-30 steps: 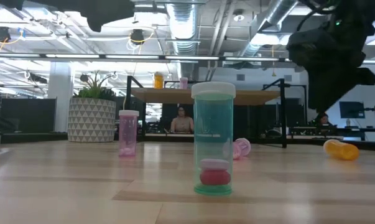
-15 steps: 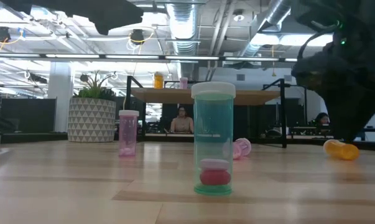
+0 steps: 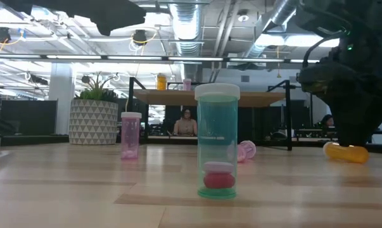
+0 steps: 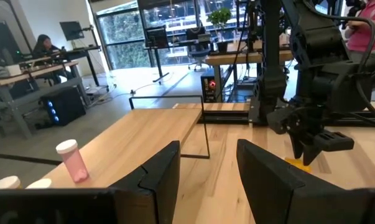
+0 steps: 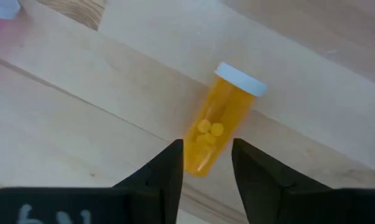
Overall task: Pick and place medicine bottles onto shelf by color
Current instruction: Put the small orange pill bottle on the shelf aligned with the other small orange pill bottles
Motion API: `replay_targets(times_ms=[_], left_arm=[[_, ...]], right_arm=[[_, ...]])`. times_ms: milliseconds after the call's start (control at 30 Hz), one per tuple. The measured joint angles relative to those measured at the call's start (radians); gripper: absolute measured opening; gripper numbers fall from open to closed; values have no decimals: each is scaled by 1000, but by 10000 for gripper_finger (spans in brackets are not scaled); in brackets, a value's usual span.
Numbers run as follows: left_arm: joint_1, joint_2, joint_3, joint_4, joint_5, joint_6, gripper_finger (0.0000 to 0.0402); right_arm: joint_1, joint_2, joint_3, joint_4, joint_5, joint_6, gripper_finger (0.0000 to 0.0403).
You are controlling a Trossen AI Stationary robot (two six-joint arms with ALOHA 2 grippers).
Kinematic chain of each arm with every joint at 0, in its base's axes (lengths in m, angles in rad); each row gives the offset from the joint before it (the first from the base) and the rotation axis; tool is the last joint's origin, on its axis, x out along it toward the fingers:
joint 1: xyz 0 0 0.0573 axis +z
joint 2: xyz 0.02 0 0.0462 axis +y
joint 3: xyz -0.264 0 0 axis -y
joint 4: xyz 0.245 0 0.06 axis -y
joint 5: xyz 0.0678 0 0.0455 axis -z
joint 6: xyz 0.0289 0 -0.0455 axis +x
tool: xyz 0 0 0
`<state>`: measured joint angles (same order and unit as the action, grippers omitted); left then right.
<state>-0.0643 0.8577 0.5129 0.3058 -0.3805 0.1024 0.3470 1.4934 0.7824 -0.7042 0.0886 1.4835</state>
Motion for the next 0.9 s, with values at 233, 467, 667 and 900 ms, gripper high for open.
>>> replay_targets(times_ms=[233, 467, 667, 900], left_arm=[[0, 0, 0, 0, 0, -1, 148], [0, 0, 0, 0, 0, -2, 148], [0, 0, 0, -1, 0, -2, 148], [0, 0, 0, -3, 0, -2, 148]], right_arm=[[0, 0, -19, 7, 1, 10, 233], [0, 1, -20, 25, 2, 12, 227], [0, 58, -19, 64, -13, 2, 194], [1, 110, -6, 84, -28, -39, 157]])
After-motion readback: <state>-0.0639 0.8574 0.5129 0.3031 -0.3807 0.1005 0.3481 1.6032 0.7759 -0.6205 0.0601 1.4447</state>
